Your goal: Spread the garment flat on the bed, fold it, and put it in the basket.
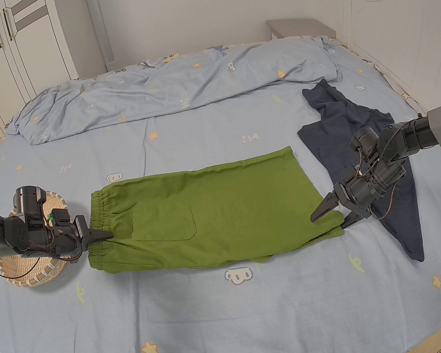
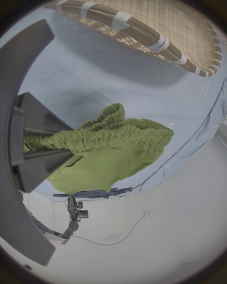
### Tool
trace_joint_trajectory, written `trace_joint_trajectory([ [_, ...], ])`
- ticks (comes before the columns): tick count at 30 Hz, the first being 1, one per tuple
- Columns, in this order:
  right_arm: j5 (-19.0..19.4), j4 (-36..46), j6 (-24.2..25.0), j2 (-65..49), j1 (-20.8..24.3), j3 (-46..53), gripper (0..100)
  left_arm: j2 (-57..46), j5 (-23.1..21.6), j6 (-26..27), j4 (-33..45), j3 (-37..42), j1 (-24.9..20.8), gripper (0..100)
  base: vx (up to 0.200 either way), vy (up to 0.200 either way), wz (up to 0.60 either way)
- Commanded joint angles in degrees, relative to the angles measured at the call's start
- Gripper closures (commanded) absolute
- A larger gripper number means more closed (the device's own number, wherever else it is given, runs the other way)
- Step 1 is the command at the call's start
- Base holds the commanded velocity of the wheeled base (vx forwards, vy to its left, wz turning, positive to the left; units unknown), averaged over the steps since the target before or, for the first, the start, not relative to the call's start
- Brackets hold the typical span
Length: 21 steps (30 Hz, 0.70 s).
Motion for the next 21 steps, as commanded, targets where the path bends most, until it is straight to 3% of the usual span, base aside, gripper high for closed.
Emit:
trace_joint_trajectory([
  [1, 0.4, 0.0, 0.1, 0.5, -0.3, -0.2, 100, 0.1, 0.0, 0.0, 0.0, 0.0, 0.0, 100, 0.000, 0.000, 0.00],
  [19, 0.3, 0.9, -0.6, 0.3, -1.4, 0.0, 100, -0.4, 0.0, 1.0, 0.3, 0.1, 0.6, 100, 0.000, 0.000, 0.00],
  [21, 0.3, 4.2, -1.7, -4.2, -1.4, 0.4, 100, -2.3, 0.0, 3.4, 4.1, 0.1, 1.2, 100, 0.000, 0.000, 0.00],
])
